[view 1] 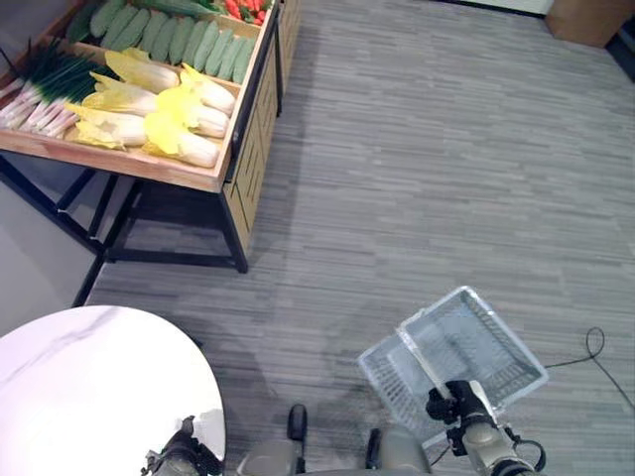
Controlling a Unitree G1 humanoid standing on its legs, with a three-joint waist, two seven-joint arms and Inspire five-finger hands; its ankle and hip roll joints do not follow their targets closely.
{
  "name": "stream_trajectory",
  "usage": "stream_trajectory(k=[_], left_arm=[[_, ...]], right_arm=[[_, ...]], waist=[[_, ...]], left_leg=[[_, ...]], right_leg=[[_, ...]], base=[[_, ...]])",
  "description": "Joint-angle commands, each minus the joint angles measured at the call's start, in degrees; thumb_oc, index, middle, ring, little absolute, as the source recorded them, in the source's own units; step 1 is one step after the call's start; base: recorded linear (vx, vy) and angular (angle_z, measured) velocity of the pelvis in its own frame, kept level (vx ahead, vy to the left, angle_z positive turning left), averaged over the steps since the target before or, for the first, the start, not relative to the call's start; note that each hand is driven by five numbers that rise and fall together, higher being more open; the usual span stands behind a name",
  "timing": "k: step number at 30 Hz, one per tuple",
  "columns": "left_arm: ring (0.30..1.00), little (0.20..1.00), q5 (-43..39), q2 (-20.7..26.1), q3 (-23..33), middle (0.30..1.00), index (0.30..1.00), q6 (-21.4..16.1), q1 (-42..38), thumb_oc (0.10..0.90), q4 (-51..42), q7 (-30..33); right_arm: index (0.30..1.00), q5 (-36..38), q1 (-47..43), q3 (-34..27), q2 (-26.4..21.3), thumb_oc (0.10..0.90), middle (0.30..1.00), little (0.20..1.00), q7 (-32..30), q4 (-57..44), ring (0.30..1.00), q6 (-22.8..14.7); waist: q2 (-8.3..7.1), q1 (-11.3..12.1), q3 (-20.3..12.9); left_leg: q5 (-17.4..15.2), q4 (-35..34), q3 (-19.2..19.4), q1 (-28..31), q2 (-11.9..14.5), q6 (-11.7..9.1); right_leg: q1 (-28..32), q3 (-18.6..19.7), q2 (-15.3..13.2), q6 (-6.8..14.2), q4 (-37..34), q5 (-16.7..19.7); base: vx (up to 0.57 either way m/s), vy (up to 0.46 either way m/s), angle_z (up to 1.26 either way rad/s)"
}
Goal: Get the vegetables into the basket
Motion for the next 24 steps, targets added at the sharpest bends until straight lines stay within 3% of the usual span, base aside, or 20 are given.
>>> stream_trajectory(k=[1,2,5,8,10,15,19,21,24], left_arm=[[1.0,1.0,0.6,1.4,3.4,1.0,1.0,-1.4,-1.5,0.9,-1.2,2.1],[1.0,1.0,0.6,1.2,3.0,1.0,1.0,-1.8,-2.1,0.9,-1.7,2.0],[1.0,1.0,0.7,0.7,2.7,1.0,1.0,-1.8,-2.0,0.9,-1.8,1.8],[1.0,1.0,0.1,-0.2,2.8,1.0,1.0,-1.9,-1.6,0.9,-1.2,1.9],[1.0,1.0,-2.2,-1.5,3.3,1.0,1.0,-2.2,-1.0,0.9,-1.4,1.7],[1.0,1.0,-3.1,-3.2,2.7,1.0,1.0,-2.0,-0.8,0.9,-1.0,1.9],[1.0,1.0,-2.9,-3.7,2.6,1.0,1.0,-1.7,-0.7,0.9,-0.8,1.9],[1.0,1.0,-2.7,-3.8,2.6,1.0,1.0,-1.7,-0.5,0.9,-0.5,1.8],[1.0,1.0,-2.3,-3.9,2.3,1.0,1.0,-1.5,-0.3,0.9,-0.1,1.8]], right_arm=[[0.3,0.7,-0.1,1.1,-3.8,0.4,0.3,0.3,-1.1,-2.6,0.3,-1.5],[0.3,0.8,0.3,1.0,-3.7,0.4,0.3,0.3,-1.1,-2.5,0.3,-1.4],[0.3,0.7,1.0,1.1,-3.6,0.4,0.3,0.3,-0.8,-2.5,0.3,-1.3],[0.3,1.0,1.3,1.4,-3.2,0.4,0.3,0.3,-0.5,-0.3,0.3,-1.4],[0.3,1.2,1.9,1.2,-3.6,0.4,0.3,0.3,-0.3,1.0,0.3,-1.4],[0.3,2.3,2.2,-0.6,-5.0,0.4,0.3,0.3,-1.2,4.7,0.3,-1.3],[0.3,1.5,2.5,-1.4,-6.4,0.4,0.3,0.3,-1.7,7.2,0.3,-0.9],[0.3,1.5,2.5,-2.1,-7.8,0.4,0.3,0.3,-2.0,8.0,0.3,-0.7],[0.3,1.3,2.0,-2.4,-8.6,0.4,0.3,0.3,-2.3,8.4,0.3,-0.5]], waist=[[0.22,-1.1,2.9],[0.16,-2.1,2.8],[0.09,-2.7,2.6],[-0.11,-2.6,1.0],[0.73,-2.8,-0.1],[2.17,-3.2,-0.5],[2.55,-3.2,-0.2],[2.4,-2.8,0.5],[2.43,-2.1,1.2]], left_leg=[[-3.1,3.4,-4.6,0.4,3.1,-4.8],[-4.0,3.0,-5.8,2.0,3.6,-5.9],[-5.0,2.8,-6.7,3.6,4.3,-6.7],[-5.4,2.7,-7.4,4.7,6.0,-7.9],[-4.4,2.5,-8.5,5.2,8.6,-9.3],[-0.8,3.4,-9.7,4.6,11.2,-10.9],[1.3,6.8,-9.5,3.0,11.6,-11.6],[3.0,12.8,-8.7,0.2,10.5,-12.0],[3.0,12.5,-9.5,-2.2,8.9,-11.4]], right_leg=[[3.4,-0.2,1.3,0.8,-12.2,12.1],[1.8,1.8,1.4,1.4,-16.5,13.9],[2.1,2.2,1.7,1.4,-17.0,14.5],[4.1,0.7,2.9,0.4,-18.1,13.7],[4.8,-1.4,4.6,-0.9,-17.2,11.6],[4.6,-3.2,6.0,-2.6,-14.7,8.4],[5.4,-4.0,6.0,-3.4,-14.8,7.5],[7.4,-4.7,5.9,-4.4,-15.6,6.6],[8.8,-4.7,5.5,-4.4,-16.2,6.0]], base=[[0.37,-0.197,0.14],[0.29,-0.157,0.07],[0.24,-0.161,0.33],[0.27,-0.259,0.58],[0.3,-0.326,0.21],[0.17,-0.198,0.22],[0.09,-0.109,0.16],[0.08,-0.121,0.2],[0.07,-0.055,0.14]])
